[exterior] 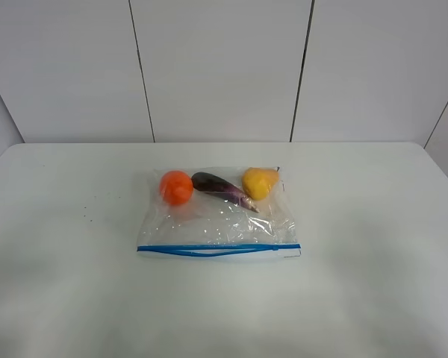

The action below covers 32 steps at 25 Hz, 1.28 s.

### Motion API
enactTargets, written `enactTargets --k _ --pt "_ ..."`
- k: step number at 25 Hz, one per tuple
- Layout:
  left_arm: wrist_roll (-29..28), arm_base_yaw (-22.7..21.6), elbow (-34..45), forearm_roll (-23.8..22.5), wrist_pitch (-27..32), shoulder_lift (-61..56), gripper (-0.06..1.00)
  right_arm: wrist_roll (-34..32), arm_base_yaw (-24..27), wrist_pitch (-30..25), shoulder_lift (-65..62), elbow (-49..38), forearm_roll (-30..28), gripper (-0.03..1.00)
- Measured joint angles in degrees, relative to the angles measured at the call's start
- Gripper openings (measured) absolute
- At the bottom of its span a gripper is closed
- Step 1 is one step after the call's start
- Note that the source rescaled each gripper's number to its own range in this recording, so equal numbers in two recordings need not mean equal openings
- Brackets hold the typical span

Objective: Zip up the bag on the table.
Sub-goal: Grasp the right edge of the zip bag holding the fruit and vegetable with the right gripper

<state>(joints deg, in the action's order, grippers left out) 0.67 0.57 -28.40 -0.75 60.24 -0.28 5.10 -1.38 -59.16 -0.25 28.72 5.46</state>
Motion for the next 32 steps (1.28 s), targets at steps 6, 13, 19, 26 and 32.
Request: enactTargets --k 6,13,19,26,32 --pt "0.0 0.0 0.0 0.0 0.0 0.0 0.88 0.0 0.0 0.0 0.0 0.0 0.0 1.00" --pt "0.0 0.0 0.0 0.0 0.0 0.0 0.88 -1.1 0.0 -0.1 3.7 2.0 0.0 1.00" --pt "0.0 0.0 0.0 0.0 0.0 0.0 0.88 -3.4 0.0 -0.2 27.6 14.8 0.9 1.00" --pt "0.0 0.0 0.0 0.0 0.0 0.0 0.88 -3.5 0.0 -2.1 56.0 28.9 6.6 1.00" --pt "0.0 0.0 0.0 0.0 0.0 0.0 0.88 1.0 0.0 -0.9 74.9 31.8 12.2 1.00"
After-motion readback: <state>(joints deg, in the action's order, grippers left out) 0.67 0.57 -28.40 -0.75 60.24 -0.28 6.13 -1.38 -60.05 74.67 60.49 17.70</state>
